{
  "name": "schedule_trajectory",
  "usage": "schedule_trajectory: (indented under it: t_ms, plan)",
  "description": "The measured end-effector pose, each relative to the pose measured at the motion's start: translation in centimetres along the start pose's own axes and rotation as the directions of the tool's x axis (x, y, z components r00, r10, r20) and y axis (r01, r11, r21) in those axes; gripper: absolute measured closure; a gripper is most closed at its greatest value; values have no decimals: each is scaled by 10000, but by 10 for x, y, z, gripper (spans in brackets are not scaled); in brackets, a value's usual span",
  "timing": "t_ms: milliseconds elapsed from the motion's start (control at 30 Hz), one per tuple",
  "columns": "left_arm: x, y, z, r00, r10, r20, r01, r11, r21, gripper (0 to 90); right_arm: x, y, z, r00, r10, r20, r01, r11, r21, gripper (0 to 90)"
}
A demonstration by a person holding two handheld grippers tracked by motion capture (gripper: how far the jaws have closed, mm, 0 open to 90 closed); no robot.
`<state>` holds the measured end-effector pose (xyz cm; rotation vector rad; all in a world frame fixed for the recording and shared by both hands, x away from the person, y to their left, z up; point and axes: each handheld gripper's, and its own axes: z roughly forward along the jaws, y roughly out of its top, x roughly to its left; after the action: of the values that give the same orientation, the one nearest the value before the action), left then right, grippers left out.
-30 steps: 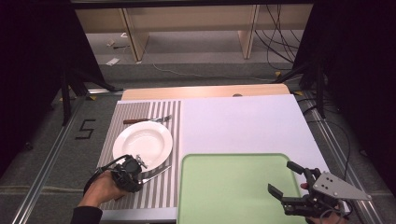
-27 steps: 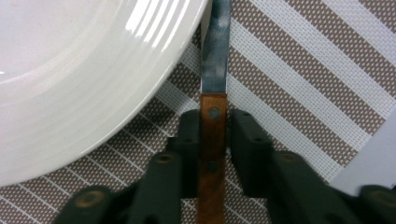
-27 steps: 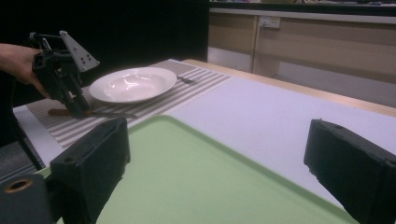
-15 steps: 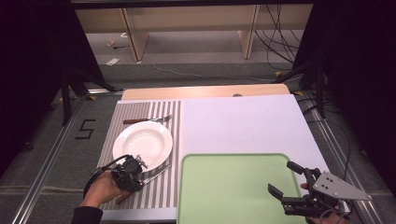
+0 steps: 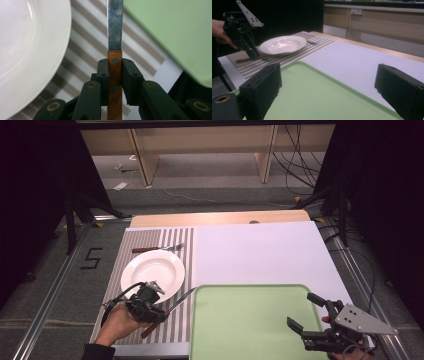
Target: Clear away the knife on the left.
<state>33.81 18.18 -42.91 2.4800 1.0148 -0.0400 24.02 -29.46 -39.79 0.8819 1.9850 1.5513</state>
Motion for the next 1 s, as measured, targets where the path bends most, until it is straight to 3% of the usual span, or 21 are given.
schedule_trajectory:
  t_ms: [267, 500, 700, 1000]
  plan:
    - [-14, 9, 0, 9986, -21, 520, 72, 9950, -995, 769, 0, 0, 0, 10000, 5, 5, -5, 10000, -6, 83]
    - [-34, 18, 1, 9957, 414, 834, -276, 9868, -1593, 769, 0, 0, 0, 10000, 10, 4, -10, 10000, -5, 83]
    - [-45, 24, 6, 9920, 497, 1162, -287, 9840, -1757, 770, 1, 0, 0, 10000, 16, -17, -16, 10000, -2, 83]
    - [-50, 27, 10, 9900, 698, 1228, -454, 9804, -1916, 769, 1, 0, 0, 10000, 7, -24, -7, 10000, 0, 84]
